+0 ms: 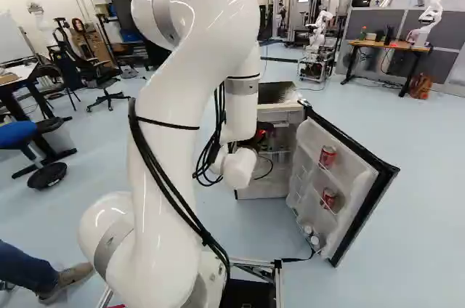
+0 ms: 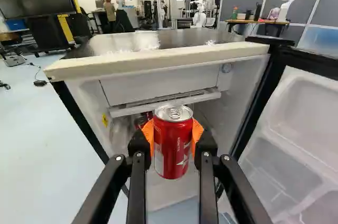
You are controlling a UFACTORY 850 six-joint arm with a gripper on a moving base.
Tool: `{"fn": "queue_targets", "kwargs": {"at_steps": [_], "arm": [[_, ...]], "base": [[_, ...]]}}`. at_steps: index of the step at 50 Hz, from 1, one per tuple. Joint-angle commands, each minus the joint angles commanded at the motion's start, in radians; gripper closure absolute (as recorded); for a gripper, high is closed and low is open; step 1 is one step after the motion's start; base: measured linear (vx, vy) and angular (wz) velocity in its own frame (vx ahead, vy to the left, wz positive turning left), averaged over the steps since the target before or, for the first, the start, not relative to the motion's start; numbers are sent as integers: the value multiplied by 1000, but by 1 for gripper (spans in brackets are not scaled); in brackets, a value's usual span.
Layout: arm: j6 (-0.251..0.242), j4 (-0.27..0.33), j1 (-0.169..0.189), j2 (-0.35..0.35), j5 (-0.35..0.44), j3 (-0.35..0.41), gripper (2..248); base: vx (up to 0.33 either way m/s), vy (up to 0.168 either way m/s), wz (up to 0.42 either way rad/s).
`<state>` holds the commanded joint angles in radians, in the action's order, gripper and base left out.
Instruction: Grab a drink from the fridge
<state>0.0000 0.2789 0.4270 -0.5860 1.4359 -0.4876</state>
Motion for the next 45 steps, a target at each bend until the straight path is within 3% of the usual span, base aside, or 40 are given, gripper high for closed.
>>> {"fn": "queue_targets", "kwargs": {"at_steps": [45], "arm": [[0,0,0,139,0,40,158]], "base": [[0,0,0]]}}
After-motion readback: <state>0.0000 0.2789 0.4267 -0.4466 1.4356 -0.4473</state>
